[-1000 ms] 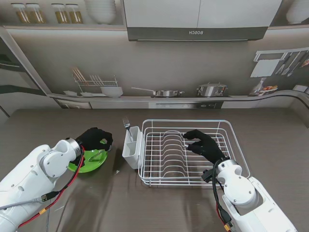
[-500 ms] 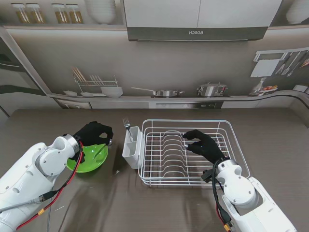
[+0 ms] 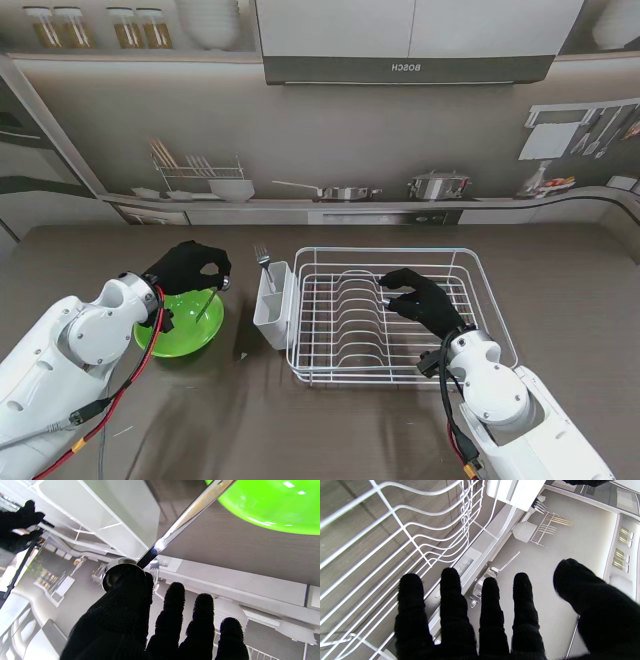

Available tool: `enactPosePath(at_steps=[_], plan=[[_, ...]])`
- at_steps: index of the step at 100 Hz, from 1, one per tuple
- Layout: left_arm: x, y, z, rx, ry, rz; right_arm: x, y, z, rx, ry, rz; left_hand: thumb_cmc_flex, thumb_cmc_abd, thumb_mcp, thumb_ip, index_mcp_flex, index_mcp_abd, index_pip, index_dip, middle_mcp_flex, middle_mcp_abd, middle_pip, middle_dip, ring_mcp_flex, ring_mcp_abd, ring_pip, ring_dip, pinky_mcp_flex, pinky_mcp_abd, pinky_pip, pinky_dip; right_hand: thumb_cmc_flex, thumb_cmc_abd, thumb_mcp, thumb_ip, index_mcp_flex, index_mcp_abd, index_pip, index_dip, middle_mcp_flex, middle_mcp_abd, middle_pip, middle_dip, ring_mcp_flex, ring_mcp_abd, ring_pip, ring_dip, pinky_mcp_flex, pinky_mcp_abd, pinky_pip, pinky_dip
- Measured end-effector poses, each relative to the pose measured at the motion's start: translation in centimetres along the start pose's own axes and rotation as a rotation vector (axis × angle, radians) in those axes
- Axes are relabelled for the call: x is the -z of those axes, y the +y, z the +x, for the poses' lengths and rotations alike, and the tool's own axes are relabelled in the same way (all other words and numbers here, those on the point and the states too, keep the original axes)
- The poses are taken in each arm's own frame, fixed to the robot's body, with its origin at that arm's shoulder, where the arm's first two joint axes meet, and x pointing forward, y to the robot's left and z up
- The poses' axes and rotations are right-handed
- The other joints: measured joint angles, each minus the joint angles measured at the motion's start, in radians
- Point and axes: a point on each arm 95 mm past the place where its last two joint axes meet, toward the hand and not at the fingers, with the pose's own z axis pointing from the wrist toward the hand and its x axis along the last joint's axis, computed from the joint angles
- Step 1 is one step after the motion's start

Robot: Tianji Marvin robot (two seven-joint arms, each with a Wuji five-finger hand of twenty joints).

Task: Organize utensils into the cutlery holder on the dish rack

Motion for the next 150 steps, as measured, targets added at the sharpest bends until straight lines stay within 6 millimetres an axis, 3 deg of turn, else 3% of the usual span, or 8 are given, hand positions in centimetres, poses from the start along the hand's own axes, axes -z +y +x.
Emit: enactPosePath(at_steps=[32,85,125,150], plan=[[-1.0,-0.9,2.2,0.073,0.067,0.046,0.0,-0.1,0.0,0.0,0.001,0.0,0.0,0.0,0.0,0.0,0.001,0.0,-0.001,0.0,0.0,0.006,0.0,0.003,0.0,0.0,0.005,0.013,-0.001,-0.018,0.0,0.006,0.0,0.0,0.0,0.0,0.0,0.0,0.0,0.0,0.0,0.0,0.0,0.0,0.0,0.0,0.0,0.0,0.0,0.0,0.0,0.0],[-5.9,-1.9,5.5,0.177,0.187,0.08,0.0,0.0,0.0,0.001,0.0,-0.003,0.0,0.0,0.0,0.0,0.01,0.002,-0.016,0.0,0.0,0.008,0.0,0.003,-0.001,0.0,0.005,0.014,-0.011,-0.02,0.0,0.017,0.0,0.0,0.0,0.0,0.0,0.0,0.0,-0.009,0.0,0.0,0.0,0.0,0.0,0.0,0.0,0.0,0.0,0.0,-0.001,0.0],[-6.7,-0.8,6.6,0.208,0.209,0.059,0.0,0.2,0.0,0.0,0.0,-0.007,0.001,0.0,-0.011,0.0,0.018,0.002,-0.026,0.0,0.0,0.017,-0.002,0.004,-0.018,-0.001,0.007,0.014,-0.013,-0.021,0.0,0.021,0.0,0.0,0.0,0.0,0.0,0.0,0.0,-0.01,0.0,0.0,0.0,0.0,0.0,0.0,0.0,0.0,0.0,0.0,-0.006,0.0],[-6.8,1.1,6.6,0.238,0.195,0.038,0.0,0.1,0.0,0.0,0.001,-0.006,0.014,0.0,-0.04,0.001,0.039,0.007,-0.052,-0.011,0.0,0.024,-0.011,0.004,-0.02,-0.001,0.007,0.015,-0.015,-0.031,0.0,0.029,0.0,0.0,0.0,0.0,0.0,0.0,0.0,-0.01,0.0,0.0,0.0,0.0,0.0,0.0,0.0,0.0,0.0,0.0,-0.007,0.0]])
